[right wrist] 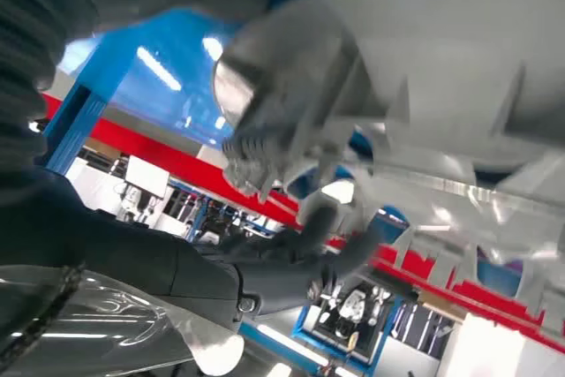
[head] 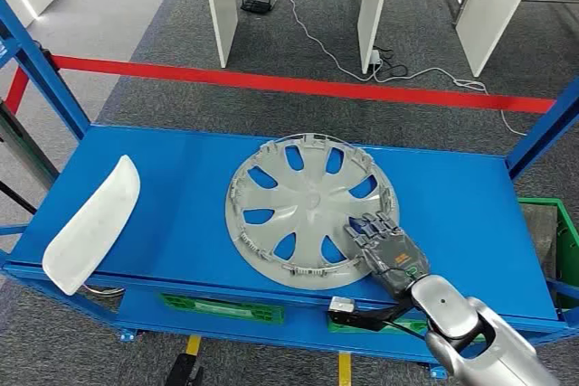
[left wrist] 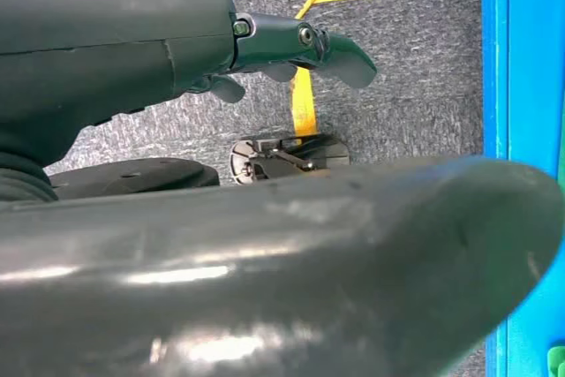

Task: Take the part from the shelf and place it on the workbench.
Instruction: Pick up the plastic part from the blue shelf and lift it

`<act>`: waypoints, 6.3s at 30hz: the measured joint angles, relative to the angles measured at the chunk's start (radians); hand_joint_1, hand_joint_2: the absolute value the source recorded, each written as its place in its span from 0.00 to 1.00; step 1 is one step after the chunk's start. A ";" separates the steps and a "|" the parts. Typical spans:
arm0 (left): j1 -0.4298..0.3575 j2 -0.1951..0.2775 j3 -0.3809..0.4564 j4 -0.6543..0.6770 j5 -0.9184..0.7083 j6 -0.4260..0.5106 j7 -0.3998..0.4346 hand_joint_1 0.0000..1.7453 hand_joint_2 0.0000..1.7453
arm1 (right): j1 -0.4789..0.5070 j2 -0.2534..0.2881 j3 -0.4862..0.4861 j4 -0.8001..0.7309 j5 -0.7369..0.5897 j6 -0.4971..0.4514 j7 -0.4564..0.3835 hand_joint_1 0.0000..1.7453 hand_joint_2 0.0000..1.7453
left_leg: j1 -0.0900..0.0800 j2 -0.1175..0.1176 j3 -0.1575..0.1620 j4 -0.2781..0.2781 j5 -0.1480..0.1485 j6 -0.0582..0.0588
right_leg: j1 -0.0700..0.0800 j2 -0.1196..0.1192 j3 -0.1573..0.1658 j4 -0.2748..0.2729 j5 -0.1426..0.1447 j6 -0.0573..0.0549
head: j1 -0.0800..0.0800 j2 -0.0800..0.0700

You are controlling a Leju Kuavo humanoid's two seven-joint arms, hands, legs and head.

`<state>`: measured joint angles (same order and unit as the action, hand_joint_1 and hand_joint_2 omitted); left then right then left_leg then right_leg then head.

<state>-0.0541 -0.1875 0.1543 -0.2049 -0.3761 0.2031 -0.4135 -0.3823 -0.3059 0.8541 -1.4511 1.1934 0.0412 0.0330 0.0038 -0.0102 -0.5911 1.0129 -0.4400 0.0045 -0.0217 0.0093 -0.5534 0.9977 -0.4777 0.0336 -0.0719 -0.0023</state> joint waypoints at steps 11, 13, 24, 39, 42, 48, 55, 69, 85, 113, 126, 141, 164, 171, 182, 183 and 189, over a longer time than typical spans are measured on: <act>0.000 -0.001 0.002 0.000 0.002 0.000 0.000 0.00 0.00 | 0.000 -0.007 0.004 0.008 -0.005 0.002 -0.008 1.00 1.00 | 0.000 0.000 0.000 0.000 0.000 0.000 | 0.000 -0.001 0.000 0.000 0.000 0.000 | 0.000 0.000; 0.000 -0.002 0.002 0.000 0.002 0.000 0.000 0.00 0.00 | 0.000 -0.008 0.004 0.008 -0.007 0.002 -0.008 1.00 1.00 | 0.000 0.000 -0.001 0.000 0.000 0.000 | 0.000 -0.001 0.000 0.000 0.000 0.000 | 0.000 0.000; 0.000 -0.003 0.010 0.000 0.010 0.001 -0.003 0.00 0.00 | 0.009 -0.028 0.002 0.002 -0.017 -0.001 -0.003 0.97 1.00 | 0.000 0.000 0.000 0.000 0.000 0.000 | 0.000 -0.001 -0.001 0.000 0.000 0.000 | 0.000 0.000; -0.004 -0.006 0.028 0.000 0.011 0.006 -0.006 0.00 0.00 | 0.009 -0.040 -0.007 -0.011 -0.017 0.000 0.000 1.00 1.00 | 0.000 0.000 0.000 0.000 0.000 0.000 | 0.000 0.000 -0.001 0.000 0.000 0.000 | 0.000 0.000; -0.004 -0.006 0.028 0.000 0.011 0.006 -0.009 0.00 0.00 | 0.005 -0.046 -0.008 -0.016 -0.017 0.001 -0.003 1.00 1.00 | 0.000 0.000 -0.001 0.000 0.000 0.000 | 0.000 -0.001 0.000 0.000 0.000 0.000 | 0.000 0.000; -0.005 -0.006 0.028 0.000 0.011 0.006 -0.012 0.00 0.00 | 0.001 -0.054 -0.009 -0.018 -0.017 0.001 -0.008 1.00 1.00 | 0.000 0.000 -0.001 0.000 0.000 0.000 | 0.000 0.000 -0.001 0.000 0.000 0.000 | 0.000 0.000; -0.004 -0.006 0.033 0.000 0.011 0.007 -0.019 0.00 0.00 | -0.004 -0.061 -0.013 -0.031 -0.024 0.001 -0.007 1.00 1.00 | 0.000 0.000 -0.002 0.000 0.000 0.000 | 0.000 -0.001 -0.001 0.000 0.000 0.000 | 0.000 0.000; 0.003 -0.008 0.053 0.000 -0.013 0.132 -0.259 0.00 0.00 | -0.081 -0.198 -0.101 -0.256 0.021 -0.059 0.003 1.00 1.00 | -0.001 -0.001 -0.004 0.000 0.000 0.000 | -0.001 -0.001 -0.003 0.000 0.000 0.000 | 0.000 0.000; 0.007 -0.007 0.057 0.000 -0.022 0.112 -0.284 0.00 0.00 | -0.166 -0.204 -0.108 -0.325 0.046 -0.087 0.003 1.00 1.00 | -0.001 -0.001 -0.004 0.000 0.000 0.000 | -0.001 -0.001 -0.003 0.000 0.000 0.000 | 0.000 0.000; 0.007 -0.007 0.058 0.000 -0.033 0.118 -0.285 0.00 1.00 | -0.157 -0.204 -0.108 -0.325 0.042 -0.099 0.006 1.00 1.00 | -0.001 -0.001 -0.004 0.000 0.000 0.000 | -0.001 -0.001 -0.003 0.000 0.000 0.000 | 0.000 0.000; -0.003 -0.012 0.076 0.000 -0.028 0.109 -0.259 0.00 1.00 | -0.219 -0.188 -0.062 -0.314 -0.007 -0.069 0.027 1.00 1.00 | -0.001 -0.002 -0.005 0.000 0.000 0.000 | -0.001 -0.002 -0.004 0.001 0.000 0.000 | 0.000 0.000; -0.003 -0.011 0.093 0.000 -0.025 0.102 -0.254 0.00 1.00 | -0.195 -0.188 -0.061 -0.315 -0.014 -0.081 0.035 1.00 1.00 | -0.001 -0.002 -0.005 0.000 0.000 0.000 | -0.001 -0.002 -0.004 0.001 0.000 0.000 | 0.000 0.000; -0.002 -0.006 0.123 0.000 -0.010 0.142 -0.203 0.00 1.00 | -0.062 -0.198 -0.065 -0.380 0.077 -0.139 0.063 1.00 1.00 | -0.001 -0.002 -0.005 0.000 0.000 0.000 | -0.001 -0.002 -0.005 0.000 0.000 0.000 | 0.000 0.000; -0.002 -0.005 0.127 0.000 -0.011 0.142 -0.197 0.00 1.00 | -0.052 -0.204 -0.066 -0.396 0.080 -0.141 0.063 1.00 1.00 | -0.001 -0.002 -0.005 0.000 0.000 0.000 | -0.001 -0.002 -0.005 0.000 0.000 0.000 | 0.000 0.000; -0.002 -0.005 0.128 0.000 -0.017 0.149 -0.179 0.00 1.00 | -0.048 -0.204 -0.069 -0.401 0.082 -0.141 0.062 1.00 1.00 | -0.001 -0.002 -0.005 0.000 0.000 0.000 | -0.001 -0.002 -0.005 0.000 0.000 0.000 | 0.000 0.000; -0.002 -0.005 0.128 0.000 -0.018 0.150 -0.175 0.00 1.00 | -0.047 -0.204 -0.070 -0.403 0.082 -0.141 0.062 1.00 1.00 | -0.001 -0.002 -0.005 0.000 0.000 0.000 | -0.001 -0.002 -0.005 0.000 0.000 0.000 | 0.000 0.000; -0.003 -0.005 0.131 0.000 -0.024 0.157 -0.147 0.00 1.00 | -0.033 -0.204 -0.077 -0.409 0.091 -0.141 0.061 1.00 1.00 | -0.001 -0.002 -0.005 0.000 0.000 0.000 | -0.001 -0.002 -0.005 0.000 0.000 0.000 | 0.000 0.000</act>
<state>-0.0567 -0.1927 0.2857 -0.2049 -0.3999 0.3596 -0.5604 -0.4149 -0.5104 0.7767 -1.8597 1.2844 -0.1002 0.0939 0.0031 -0.0120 -0.5965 1.0127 -0.4399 0.0047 -0.0225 0.0077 -0.5582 0.9981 -0.4778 0.0337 -0.0717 -0.0023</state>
